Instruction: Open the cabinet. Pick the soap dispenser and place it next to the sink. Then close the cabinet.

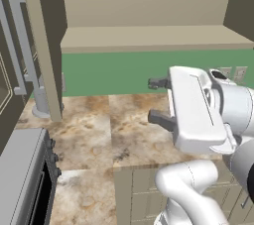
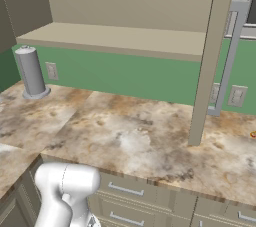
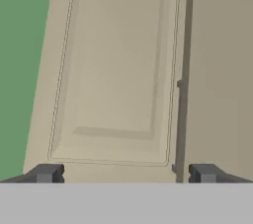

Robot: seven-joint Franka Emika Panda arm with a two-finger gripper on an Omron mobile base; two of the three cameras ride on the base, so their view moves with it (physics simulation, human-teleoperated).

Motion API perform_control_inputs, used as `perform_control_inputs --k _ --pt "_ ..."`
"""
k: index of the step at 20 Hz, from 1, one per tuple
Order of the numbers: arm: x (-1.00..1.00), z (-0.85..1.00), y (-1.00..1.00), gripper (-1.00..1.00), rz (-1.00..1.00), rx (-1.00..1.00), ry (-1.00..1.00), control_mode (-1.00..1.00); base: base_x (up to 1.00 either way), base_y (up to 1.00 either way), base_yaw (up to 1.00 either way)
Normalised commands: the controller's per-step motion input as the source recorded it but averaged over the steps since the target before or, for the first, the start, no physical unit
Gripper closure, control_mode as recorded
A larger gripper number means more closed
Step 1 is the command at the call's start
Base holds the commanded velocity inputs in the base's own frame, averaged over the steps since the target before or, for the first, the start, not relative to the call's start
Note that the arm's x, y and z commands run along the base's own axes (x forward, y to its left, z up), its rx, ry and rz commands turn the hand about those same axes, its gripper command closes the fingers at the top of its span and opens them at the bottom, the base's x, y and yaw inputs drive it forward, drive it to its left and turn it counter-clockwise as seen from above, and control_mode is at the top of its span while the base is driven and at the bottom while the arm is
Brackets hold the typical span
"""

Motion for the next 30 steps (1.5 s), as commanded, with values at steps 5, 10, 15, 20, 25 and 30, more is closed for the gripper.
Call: perform_control_inputs --k 5,10,15,20,25,30 --pt "0.06 -0.14 0.41 -1.00 0.13 0.02 0.00 -1.00 0.00 0.00 0.00" --pt "0.15 -0.25 0.32 -1.00 0.00 0.05 0.01 -1.00 0.00 0.00 0.00" --pt "0.02 -0.19 0.41 -1.00 -0.01 0.01 0.00 -1.00 0.00 0.00 0.00" --pt "0.07 -0.09 0.22 -1.00 -0.06 0.00 0.00 -1.00 0.00 0.00 0.00" --pt "0.13 -0.08 0.07 -1.00 -0.10 0.00 0.00 -1.00 0.00 0.00 0.00" --pt "0.20 0.00 0.03 -1.00 -0.06 0.00 0.00 -1.00 0.00 0.00 0.00"
